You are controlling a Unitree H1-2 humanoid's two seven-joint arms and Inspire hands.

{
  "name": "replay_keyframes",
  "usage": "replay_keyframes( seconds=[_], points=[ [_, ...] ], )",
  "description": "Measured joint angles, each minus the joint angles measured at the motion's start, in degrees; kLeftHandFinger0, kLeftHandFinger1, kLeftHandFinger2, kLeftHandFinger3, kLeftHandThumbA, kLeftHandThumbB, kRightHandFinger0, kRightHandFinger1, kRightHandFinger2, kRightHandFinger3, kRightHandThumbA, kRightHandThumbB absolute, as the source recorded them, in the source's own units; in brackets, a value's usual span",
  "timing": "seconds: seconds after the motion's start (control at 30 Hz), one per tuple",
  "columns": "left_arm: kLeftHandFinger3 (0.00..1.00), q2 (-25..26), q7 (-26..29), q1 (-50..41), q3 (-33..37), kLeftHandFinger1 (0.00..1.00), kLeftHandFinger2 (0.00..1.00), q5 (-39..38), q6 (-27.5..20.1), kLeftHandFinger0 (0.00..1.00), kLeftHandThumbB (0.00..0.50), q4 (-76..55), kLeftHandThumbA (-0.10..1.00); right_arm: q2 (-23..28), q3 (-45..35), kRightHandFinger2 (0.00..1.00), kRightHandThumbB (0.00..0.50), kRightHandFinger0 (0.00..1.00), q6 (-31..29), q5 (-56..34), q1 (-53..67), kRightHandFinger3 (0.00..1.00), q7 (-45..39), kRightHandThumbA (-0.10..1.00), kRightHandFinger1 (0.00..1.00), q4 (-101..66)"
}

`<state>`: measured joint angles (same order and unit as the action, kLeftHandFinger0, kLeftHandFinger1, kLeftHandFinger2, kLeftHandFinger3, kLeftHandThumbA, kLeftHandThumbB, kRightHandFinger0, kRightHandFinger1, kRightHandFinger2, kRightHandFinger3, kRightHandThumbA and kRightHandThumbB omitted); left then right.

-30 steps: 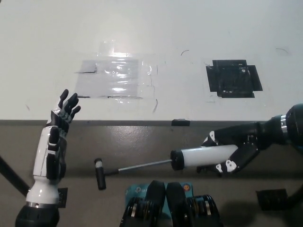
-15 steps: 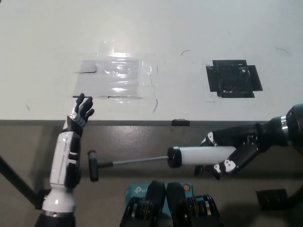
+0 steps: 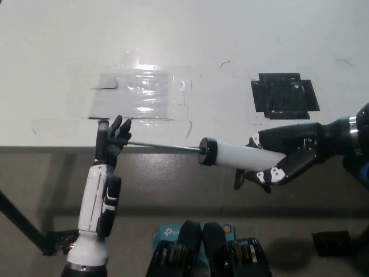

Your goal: The robot uses right hand to pick up a small white air pumper and uses its left hand to compress it, and then puts it on the desk

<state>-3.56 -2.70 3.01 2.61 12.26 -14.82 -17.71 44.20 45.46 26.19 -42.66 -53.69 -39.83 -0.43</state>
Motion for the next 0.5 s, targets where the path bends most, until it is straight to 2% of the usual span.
replay_keyframes(
  seconds=[0.13, 0.3, 0.5],
  points=[
    [1.00, 0.04, 0.02, 0.27, 0.19, 1.00, 1.00, 0.37, -0.02, 1.00, 0.286, -0.06, 1.00, 0.06, 1.29, 0.60, 0.197, 0.00, 0.01, -1.19, 0.01, 0.38, 1.78, -0.10, 0.29, -0.39],
    [1.00, 0.06, 0.04, 0.88, 0.19, 1.00, 1.00, 0.69, 0.00, 1.00, 0.277, -0.06, 1.00, 0.05, 1.84, 0.64, 0.209, 0.00, 0.02, -1.38, 0.01, 0.35, 2.98, -0.10, 0.34, -0.57],
    [1.00, 0.09, 0.30, 1.44, -0.26, 1.00, 1.00, 0.94, 0.36, 1.00, 0.269, -0.12, 1.00, 0.05, 1.91, 0.61, 0.205, 0.00, 0.02, -1.73, 0.02, 0.36, 3.52, -0.10, 0.32, -0.55]
  ],
)
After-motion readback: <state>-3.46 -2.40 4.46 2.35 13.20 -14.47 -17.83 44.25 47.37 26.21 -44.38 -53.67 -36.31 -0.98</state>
